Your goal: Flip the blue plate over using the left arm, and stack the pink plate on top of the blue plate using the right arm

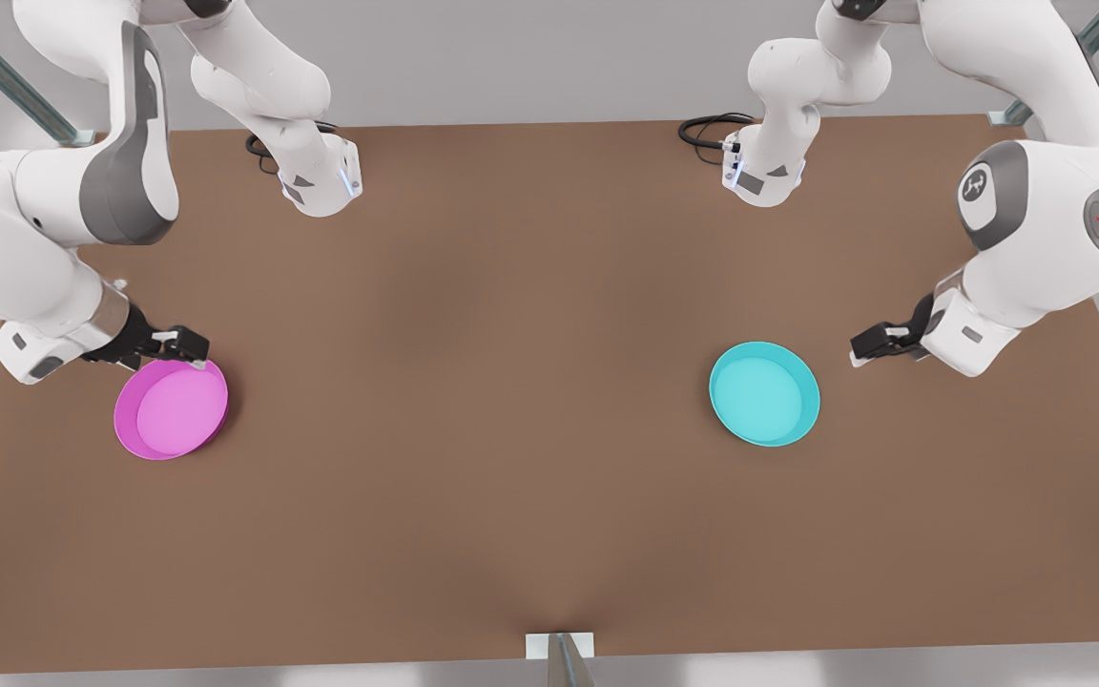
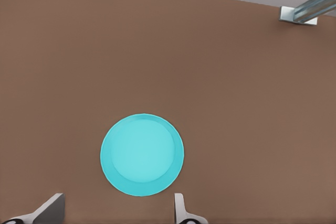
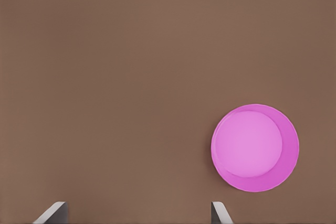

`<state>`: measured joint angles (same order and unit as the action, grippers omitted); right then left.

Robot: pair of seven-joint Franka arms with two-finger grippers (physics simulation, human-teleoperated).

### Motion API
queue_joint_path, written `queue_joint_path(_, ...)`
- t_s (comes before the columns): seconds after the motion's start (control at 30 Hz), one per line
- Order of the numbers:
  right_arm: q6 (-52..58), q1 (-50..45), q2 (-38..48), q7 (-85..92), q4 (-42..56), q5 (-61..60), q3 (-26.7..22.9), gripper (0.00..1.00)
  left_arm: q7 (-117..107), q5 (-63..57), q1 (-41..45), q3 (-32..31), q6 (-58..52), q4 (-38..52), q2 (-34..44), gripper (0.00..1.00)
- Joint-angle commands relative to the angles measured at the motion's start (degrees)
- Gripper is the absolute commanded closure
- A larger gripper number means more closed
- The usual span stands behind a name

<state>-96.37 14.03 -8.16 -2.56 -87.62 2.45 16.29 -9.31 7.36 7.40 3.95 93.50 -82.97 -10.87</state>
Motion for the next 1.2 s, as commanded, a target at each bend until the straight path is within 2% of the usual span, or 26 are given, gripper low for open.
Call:
queue_joint_path(0.0, -0.6, 0.0, -0.4, 0.1, -0.1, 0.0, 0.1, 0.00, 0.1, 0.2, 0.0, 0.0, 0.0, -0.1, 0.0, 0.00)
queue_joint_path(0.07, -0.7, -1.5, -1.6, 0.0, 0.0, 1.0, 0.1, 0.00, 0.0, 0.5, -0.8, -0.1, 0.7, -3.9, -4.1, 0.00)
queue_joint_path(0.13, -0.8, -2.5, -1.7, -0.1, 0.1, 2.6, 0.1, 0.00, -0.1, 0.9, -1.4, -0.5, 0.8, -3.9, -13.8, 0.00)
queue_joint_path(0.2, -0.8, -2.5, -1.7, 0.0, 0.1, 2.6, 0.1, 0.00, 0.2, 1.2, -2.5, -0.8, 1.0, -2.8, -18.4, 0.00)
queue_joint_path(0.23, -0.8, -2.9, -1.8, 0.1, 0.1, 2.7, 0.1, 0.00, 6.4, 4.3, -5.1, -0.8, 1.0, -2.9, -18.7, 0.00)
queue_joint_path(0.3, -0.8, -2.8, -2.2, 0.1, 0.3, 2.7, 0.1, 0.00, 17.1, 8.7, -10.7, -0.7, 15.1, -14.7, -15.5, 0.00)
queue_joint_path(0.33, -0.8, -2.8, -2.2, 0.0, 0.3, 2.8, 0.1, 0.00, 19.8, 8.7, -11.4, -0.8, 17.7, -17.5, -15.2, 0.00)
queue_joint_path(0.5, -0.8, -2.8, -2.5, 0.1, 0.3, 4.2, 0.1, 0.00, 29.8, 11.8, -15.6, -1.0, 17.2, -18.6, -16.7, 0.00)
queue_joint_path(0.6, -0.8, -2.8, -2.6, 0.1, 0.3, 4.2, 0.1, 0.00, 29.5, 16.3, -14.3, -1.1, 33.1, -34.8, -10.9, 0.00)
queue_joint_path(0.63, -0.8, -2.8, -2.6, 0.1, 0.3, 4.2, 0.1, 0.00, 29.4, 18.0, -14.3, -1.1, 34.4, -36.3, -10.8, 0.00)
queue_joint_path(1.03, -0.8, -2.8, -2.6, 0.2, 0.3, 4.2, 0.1, 0.00, 30.0, 19.1, -14.0, -4.6, 36.8, -36.7, -16.2, 0.01)
queue_joint_path(1.07, -0.8, -2.8, -2.7, 0.2, 0.3, 4.2, 0.1, 0.00, 30.0, 19.1, -14.1, -4.8, 37.2, -36.6, -16.5, 0.12)
queue_joint_path(1.17, -0.8, -2.8, -3.4, 0.2, 1.1, 4.2, 0.1, 0.00, 30.0, 19.1, -14.2, -5.0, 38.5, -36.6, -17.2, 0.56)
